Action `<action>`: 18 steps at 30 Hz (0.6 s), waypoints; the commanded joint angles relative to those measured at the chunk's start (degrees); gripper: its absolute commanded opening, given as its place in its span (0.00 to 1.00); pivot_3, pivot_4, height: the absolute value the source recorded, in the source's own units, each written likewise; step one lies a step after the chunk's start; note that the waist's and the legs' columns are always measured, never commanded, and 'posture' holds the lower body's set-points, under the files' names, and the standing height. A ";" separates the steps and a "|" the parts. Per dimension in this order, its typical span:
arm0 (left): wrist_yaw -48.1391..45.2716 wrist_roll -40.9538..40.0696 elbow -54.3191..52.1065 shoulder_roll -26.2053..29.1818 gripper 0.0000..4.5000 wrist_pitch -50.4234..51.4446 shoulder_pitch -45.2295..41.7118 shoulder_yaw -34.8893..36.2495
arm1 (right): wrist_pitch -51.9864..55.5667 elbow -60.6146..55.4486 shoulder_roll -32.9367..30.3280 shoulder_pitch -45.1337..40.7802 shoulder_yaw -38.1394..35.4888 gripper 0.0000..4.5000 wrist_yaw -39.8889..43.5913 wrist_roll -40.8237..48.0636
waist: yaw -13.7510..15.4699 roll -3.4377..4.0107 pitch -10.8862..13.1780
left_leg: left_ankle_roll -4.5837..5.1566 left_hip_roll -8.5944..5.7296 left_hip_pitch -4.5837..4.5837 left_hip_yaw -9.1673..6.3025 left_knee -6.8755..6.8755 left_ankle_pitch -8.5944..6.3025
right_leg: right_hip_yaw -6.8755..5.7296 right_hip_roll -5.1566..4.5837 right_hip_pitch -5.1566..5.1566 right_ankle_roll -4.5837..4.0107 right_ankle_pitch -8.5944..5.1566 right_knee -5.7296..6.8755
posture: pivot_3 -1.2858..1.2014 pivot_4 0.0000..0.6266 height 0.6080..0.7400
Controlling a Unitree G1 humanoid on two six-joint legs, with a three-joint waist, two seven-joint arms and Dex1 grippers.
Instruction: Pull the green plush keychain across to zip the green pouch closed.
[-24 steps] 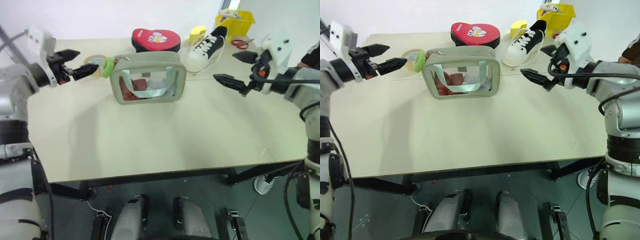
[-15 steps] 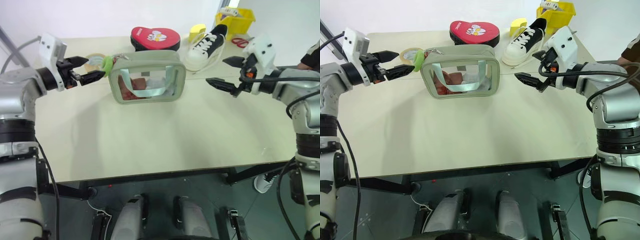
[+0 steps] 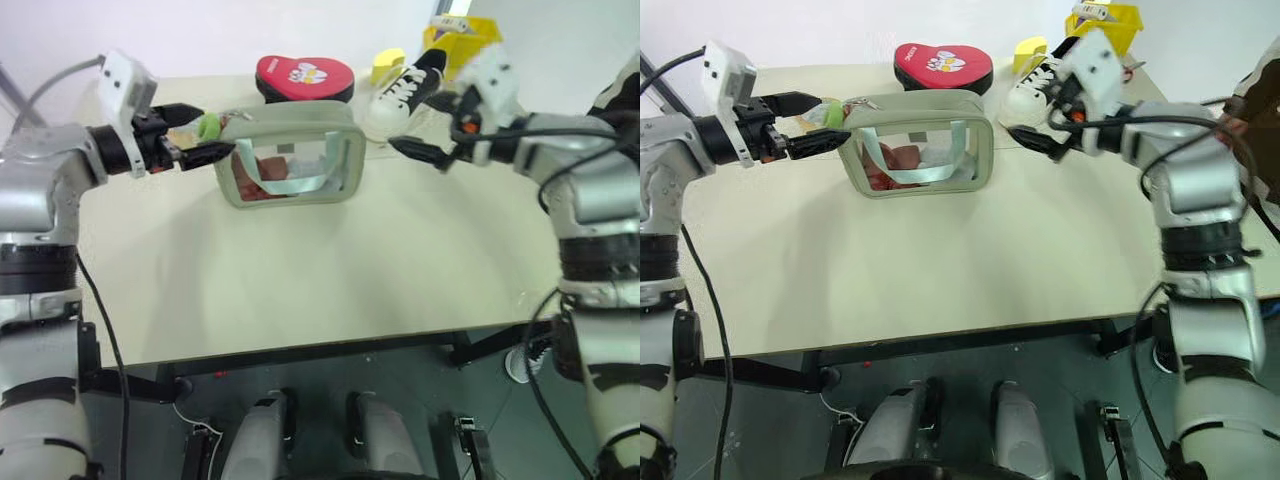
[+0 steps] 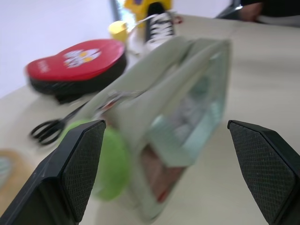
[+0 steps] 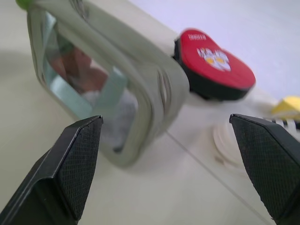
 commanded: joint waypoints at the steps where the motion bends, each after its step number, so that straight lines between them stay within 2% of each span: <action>1: 1.32 -1.00 -3.14 1.26 0.99 1.28 0.73 1.83 | -6.03 7.44 3.35 -5.10 2.25 1.00 1.08 -2.87 | 0.10 0.00 0.00 | -0.02 0.00 0.00 0.00 -0.02 0.02 | -0.01 0.01 -0.01 0.01 0.01 0.03 | 0.52 0.24 1.00; 8: 3.30 -5.03 -9.17 2.39 0.99 5.90 4.25 5.02 | -20.86 35.66 12.73 -16.88 6.67 1.00 2.54 -10.74 | -0.15 0.02 0.03 | -0.11 0.00 0.06 0.12 0.11 0.10 | 0.00 0.10 -0.08 0.05 0.02 0.41 | 0.52 0.24 1.00; 12: 5.08 -6.08 -12.20 2.23 0.99 7.23 6.54 5.92 | -26.62 46.76 15.74 -20.67 7.58 1.00 0.91 -14.68 | -0.36 0.02 0.03 | -0.16 0.00 0.09 0.11 0.10 0.12 | 0.01 0.21 -0.08 0.05 0.03 0.48 | 0.52 0.24 1.00; 15: 6.51 -7.62 -15.36 2.27 0.99 9.14 8.27 7.17 | -31.97 50.62 16.95 -21.47 8.75 1.00 1.38 -17.83 | -0.67 0.02 0.03 | -0.21 0.00 0.13 0.11 0.06 0.14 | 0.03 0.23 -0.10 0.07 0.04 0.52 | 0.52 0.24 1.00; 16: 6.92 -8.32 -16.15 2.37 1.00 9.91 8.71 7.70 | -32.96 51.26 17.18 -21.55 8.78 0.88 1.83 -18.47 | -0.80 0.02 0.03 | -0.23 0.00 0.13 0.11 0.05 0.15 | 0.04 0.25 -0.11 0.07 0.04 0.53 | 0.52 0.24 1.00; 18: 7.62 -9.20 -17.23 2.63 1.00 10.70 9.53 8.37 | -33.81 52.19 17.65 -21.71 8.29 0.71 3.09 -18.93 | -0.94 0.02 0.03 | -0.27 0.02 0.14 0.10 0.04 0.17 | 0.05 0.27 -0.13 0.08 0.04 0.57 | 0.52 0.24 1.00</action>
